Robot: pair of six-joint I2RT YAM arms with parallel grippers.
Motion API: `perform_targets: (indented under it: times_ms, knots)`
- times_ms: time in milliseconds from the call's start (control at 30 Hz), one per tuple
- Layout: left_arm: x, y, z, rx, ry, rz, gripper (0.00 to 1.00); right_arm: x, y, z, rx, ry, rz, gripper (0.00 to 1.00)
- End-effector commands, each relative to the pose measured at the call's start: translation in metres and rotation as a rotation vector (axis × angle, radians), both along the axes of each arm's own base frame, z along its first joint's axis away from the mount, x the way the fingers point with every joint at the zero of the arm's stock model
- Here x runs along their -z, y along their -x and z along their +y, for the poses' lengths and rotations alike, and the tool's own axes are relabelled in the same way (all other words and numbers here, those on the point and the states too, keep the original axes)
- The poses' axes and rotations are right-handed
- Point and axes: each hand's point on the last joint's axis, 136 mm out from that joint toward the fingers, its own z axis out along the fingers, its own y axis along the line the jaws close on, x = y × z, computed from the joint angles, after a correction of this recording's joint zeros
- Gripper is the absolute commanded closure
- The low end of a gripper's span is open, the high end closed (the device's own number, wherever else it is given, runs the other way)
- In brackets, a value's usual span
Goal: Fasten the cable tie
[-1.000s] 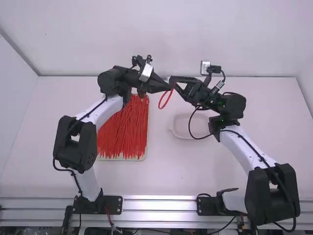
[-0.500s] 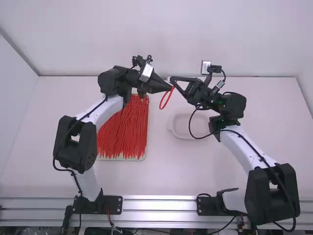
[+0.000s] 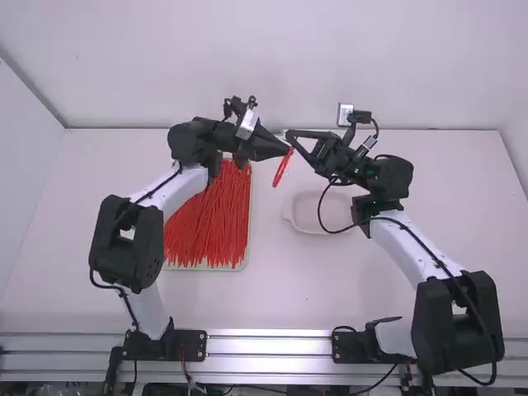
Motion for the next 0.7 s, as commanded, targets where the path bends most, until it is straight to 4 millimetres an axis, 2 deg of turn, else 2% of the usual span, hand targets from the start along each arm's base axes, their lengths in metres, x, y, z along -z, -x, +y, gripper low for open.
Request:
perform_targets:
  times_ms: [0,200,533,667]
  knots:
    - [0.020,0.007,0.000,0.033,-0.043,0.019,0.98,-0.026,0.006,-0.005,0.016,-0.028,-0.078,1.00]
    - [0.037,0.011,0.001,0.031,-0.046,0.042,0.98,-0.037,0.007,-0.006,0.007,-0.026,-0.102,1.00]
    - [0.057,0.017,0.003,0.032,-0.053,0.067,0.98,-0.041,0.006,-0.007,0.015,-0.032,-0.110,1.00]
    - [0.068,0.020,0.004,0.032,-0.057,0.081,0.98,-0.044,0.003,-0.013,0.030,-0.030,-0.119,1.00]
